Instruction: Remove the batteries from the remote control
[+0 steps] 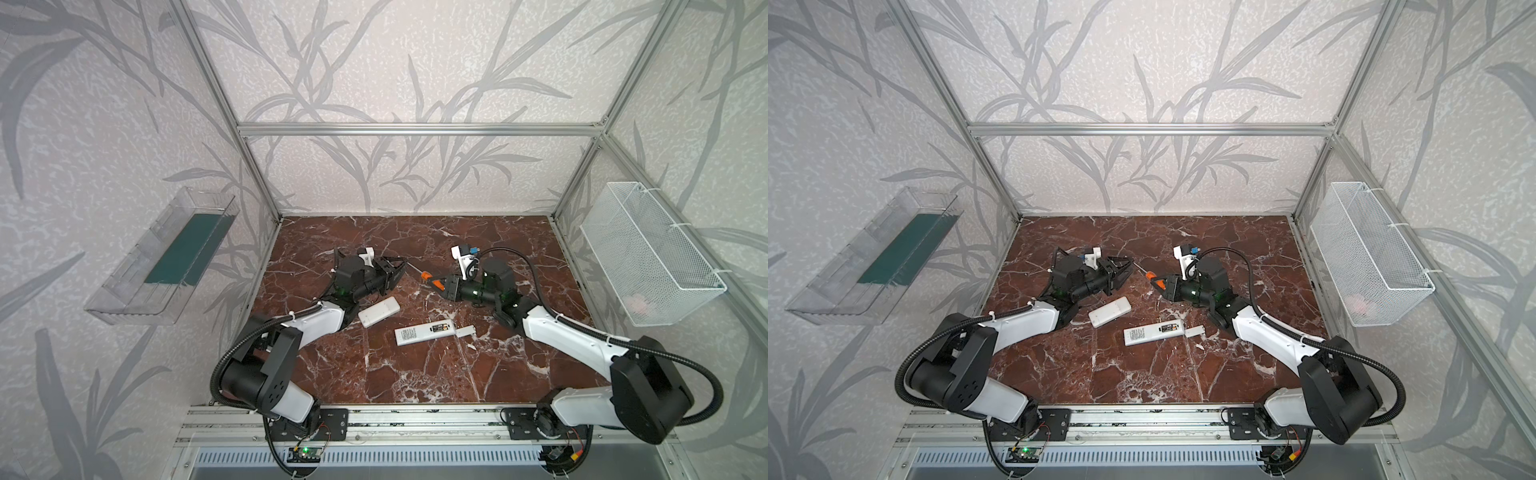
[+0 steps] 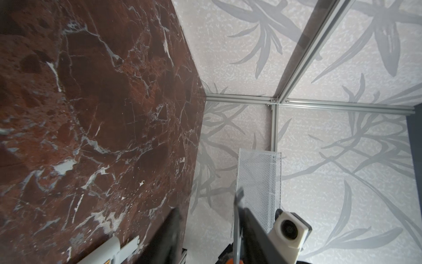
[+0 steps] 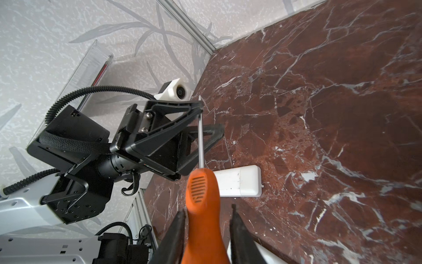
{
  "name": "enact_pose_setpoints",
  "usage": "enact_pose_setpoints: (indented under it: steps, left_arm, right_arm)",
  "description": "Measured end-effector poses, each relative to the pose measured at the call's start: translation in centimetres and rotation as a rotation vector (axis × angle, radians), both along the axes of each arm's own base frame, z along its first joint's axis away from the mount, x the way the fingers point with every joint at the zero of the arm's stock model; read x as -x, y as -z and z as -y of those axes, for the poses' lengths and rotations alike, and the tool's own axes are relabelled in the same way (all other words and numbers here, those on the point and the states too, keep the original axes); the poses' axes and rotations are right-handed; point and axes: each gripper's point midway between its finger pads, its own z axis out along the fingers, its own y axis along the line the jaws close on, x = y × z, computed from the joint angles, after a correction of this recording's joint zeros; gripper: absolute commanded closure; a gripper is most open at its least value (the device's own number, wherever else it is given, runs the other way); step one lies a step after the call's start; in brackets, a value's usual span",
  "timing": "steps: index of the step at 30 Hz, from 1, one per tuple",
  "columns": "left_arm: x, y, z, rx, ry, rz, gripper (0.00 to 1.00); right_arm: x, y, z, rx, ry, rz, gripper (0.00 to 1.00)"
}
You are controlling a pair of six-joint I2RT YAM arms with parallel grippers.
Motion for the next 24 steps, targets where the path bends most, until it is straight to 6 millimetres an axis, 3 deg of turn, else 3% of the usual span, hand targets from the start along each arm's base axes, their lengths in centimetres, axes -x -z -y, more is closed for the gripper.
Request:
enact_pose_setpoints:
  steps: [3,10,16,18,19,20,24]
  left_arm:
    - [0.9,1.0,-0.2,-0.037,0.032,-0.009,0.24]
    - [4.1,3.7,-1.5,-0.198,0.113,-0.041,0.22]
    - [6.5,4.5,-3.9,-0.374,0.149,-0.037,0.2]
    - [7.0,4.4,-4.6,-0.438,0.154,-0.014,0.17]
    - [7.3,4.3,-5.0,-0.466,0.154,0.004,0.13]
    - [7.5,3.9,-5.4,-0.497,0.148,0.032,0.01]
    - [8.0,1.5,-7.6,-0.589,0.063,0.152,0.01]
  right_arm:
    - [0.2,-0.3,1.4,0.024,0.035,-0.01,1.0]
    - [0.5,0.5,6.2,0.087,0.114,-0.143,1.0]
    - [2.4,-0.4,7.3,0.152,0.086,-0.152,1.0]
    - [3.0,-0.8,7.7,0.172,0.085,-0.15,1.0]
    - [3.2,-1.1,7.9,0.183,0.086,-0.15,1.0]
    - [3.3,-1.3,8.1,0.198,0.086,-0.151,1.0]
    - [3.6,-1.9,8.8,0.257,0.094,-0.15,1.0]
